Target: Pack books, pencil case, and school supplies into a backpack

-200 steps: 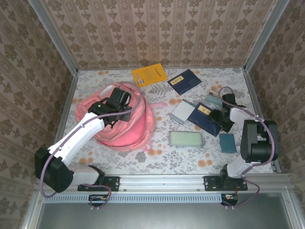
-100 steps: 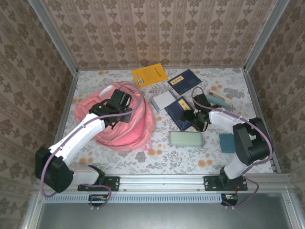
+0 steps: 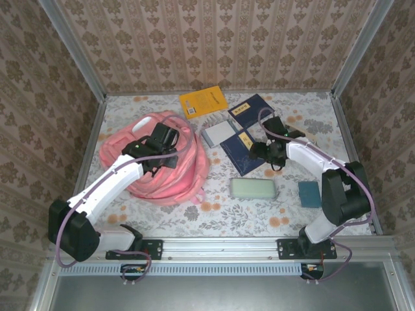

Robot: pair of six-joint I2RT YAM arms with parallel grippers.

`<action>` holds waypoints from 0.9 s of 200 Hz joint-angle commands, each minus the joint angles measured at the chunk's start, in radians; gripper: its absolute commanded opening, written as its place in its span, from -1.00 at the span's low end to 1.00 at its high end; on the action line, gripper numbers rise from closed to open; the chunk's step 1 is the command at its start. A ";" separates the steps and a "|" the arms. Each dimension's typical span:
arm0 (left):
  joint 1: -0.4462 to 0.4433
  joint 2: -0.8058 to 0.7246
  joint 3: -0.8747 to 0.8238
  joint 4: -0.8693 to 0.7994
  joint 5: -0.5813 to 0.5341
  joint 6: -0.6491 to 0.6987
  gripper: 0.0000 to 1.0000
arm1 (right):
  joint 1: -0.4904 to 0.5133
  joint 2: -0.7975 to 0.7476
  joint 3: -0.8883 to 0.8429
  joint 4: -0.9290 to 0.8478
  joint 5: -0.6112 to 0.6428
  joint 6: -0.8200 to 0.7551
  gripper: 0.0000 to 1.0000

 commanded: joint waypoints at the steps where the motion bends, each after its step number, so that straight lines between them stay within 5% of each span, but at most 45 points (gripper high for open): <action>1: -0.002 -0.021 0.060 -0.027 0.002 -0.048 -0.10 | -0.036 0.033 0.049 0.001 0.008 -0.114 0.68; 78: -0.125 0.108 0.153 0.142 0.190 -0.301 0.06 | -0.057 0.250 0.123 0.110 -0.153 -0.154 0.31; 121: -0.151 0.301 0.238 0.164 0.232 -0.399 0.06 | -0.022 0.217 0.012 0.175 -0.237 -0.079 0.09; 180: -0.129 0.456 0.293 0.167 0.309 -0.442 0.13 | 0.049 0.106 -0.059 0.189 -0.266 -0.025 0.12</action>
